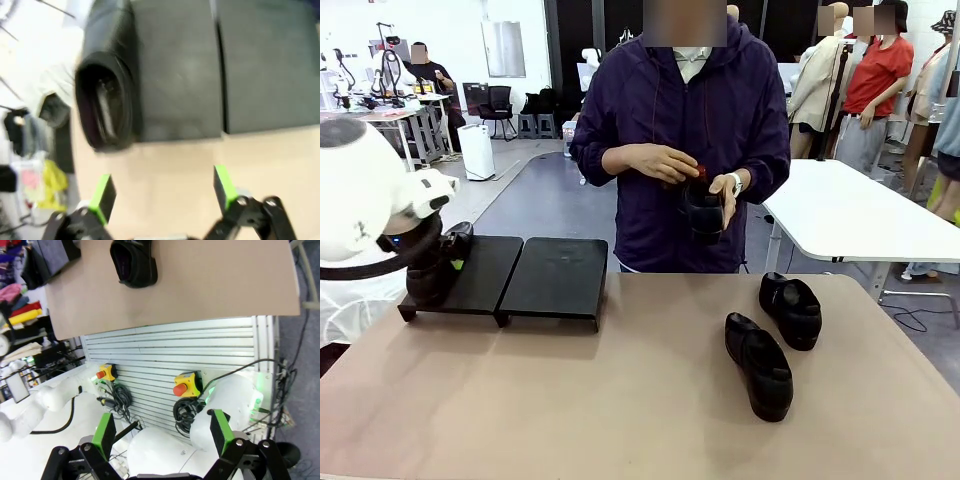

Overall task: Organize the shoes by placing them on the stand.
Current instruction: Place the Shoe from the middle of the table onto the Shoes Stand, then pick up one Shoe and place it in the middle of the table.

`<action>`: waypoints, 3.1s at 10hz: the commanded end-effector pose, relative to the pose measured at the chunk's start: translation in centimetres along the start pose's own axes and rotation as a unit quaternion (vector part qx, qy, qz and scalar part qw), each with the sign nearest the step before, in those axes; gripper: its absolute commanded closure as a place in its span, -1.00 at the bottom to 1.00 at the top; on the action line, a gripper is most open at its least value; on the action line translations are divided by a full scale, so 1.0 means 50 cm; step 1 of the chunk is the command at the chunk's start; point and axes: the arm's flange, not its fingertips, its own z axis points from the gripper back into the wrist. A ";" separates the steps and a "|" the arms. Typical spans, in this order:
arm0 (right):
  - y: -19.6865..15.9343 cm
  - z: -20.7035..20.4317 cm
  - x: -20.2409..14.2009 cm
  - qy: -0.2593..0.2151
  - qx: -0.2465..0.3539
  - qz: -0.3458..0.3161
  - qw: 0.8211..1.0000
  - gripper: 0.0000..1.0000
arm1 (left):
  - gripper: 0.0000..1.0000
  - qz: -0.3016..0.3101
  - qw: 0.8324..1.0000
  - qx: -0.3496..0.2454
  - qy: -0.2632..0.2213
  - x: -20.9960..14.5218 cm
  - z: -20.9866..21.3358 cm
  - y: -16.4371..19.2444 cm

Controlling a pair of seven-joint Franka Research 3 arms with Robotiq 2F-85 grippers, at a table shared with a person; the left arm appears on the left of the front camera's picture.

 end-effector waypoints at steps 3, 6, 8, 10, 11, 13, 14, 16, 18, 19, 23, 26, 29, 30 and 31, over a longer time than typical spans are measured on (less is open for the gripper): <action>-0.005 0.010 -0.001 0.003 -0.005 0.012 1.000 -1.00 | -1.00 -0.008 0.983 -0.101 0.152 -0.132 0.264 0.131; -0.005 0.010 -0.001 0.003 -0.005 0.012 1.000 -1.00 | -1.00 -0.078 0.962 -0.223 0.138 -0.251 0.308 0.136; -0.005 0.010 -0.001 0.003 -0.005 0.012 1.000 -1.00 | -1.00 -0.018 0.960 -0.278 0.040 -0.327 0.306 0.170; -0.005 0.010 -0.001 0.003 -0.005 0.012 1.000 -1.00 | -1.00 -0.041 0.965 -0.240 0.095 -0.291 0.327 0.158; -0.005 0.010 -0.001 0.003 -0.005 0.012 1.000 -1.00 | -1.00 -0.041 0.965 -0.240 0.095 -0.291 0.327 0.158; -0.005 0.010 -0.001 0.003 -0.005 0.012 1.000 -1.00 | -1.00 -0.041 0.965 -0.240 0.095 -0.291 0.327 0.158; -0.005 0.010 -0.001 0.003 -0.005 0.012 1.000 -1.00 | -1.00 -0.041 0.965 -0.240 0.095 -0.291 0.327 0.158; -0.005 0.010 -0.001 0.003 -0.005 0.012 1.000 -1.00 | -1.00 -0.041 0.965 -0.240 0.095 -0.291 0.327 0.158; -0.005 0.010 -0.001 0.003 -0.005 0.012 1.000 -1.00 | -1.00 -0.041 0.965 -0.240 0.095 -0.291 0.327 0.158; -0.005 0.010 -0.001 0.003 -0.005 0.012 1.000 -1.00 | -1.00 -0.041 0.965 -0.240 0.095 -0.291 0.327 0.158; 0.104 -0.061 0.020 0.003 -0.084 0.011 0.996 -1.00 | -1.00 -0.041 0.965 -0.240 0.095 -0.291 0.327 0.158; 0.266 -0.200 0.036 0.078 -0.207 0.025 0.975 -1.00 | -1.00 -0.041 0.965 -0.240 0.095 -0.291 0.327 0.158; 0.362 -0.318 0.026 0.109 -0.298 0.085 0.945 -1.00 | -1.00 -0.041 0.965 -0.240 0.095 -0.291 0.327 0.158; 0.358 -0.305 0.041 0.093 -0.290 0.079 0.949 -1.00 | -1.00 -0.041 0.965 -0.240 0.095 -0.291 0.327 0.158; 0.320 -0.237 0.061 0.040 -0.247 0.042 0.967 -1.00 | -1.00 -0.041 0.965 -0.240 0.095 -0.291 0.327 0.158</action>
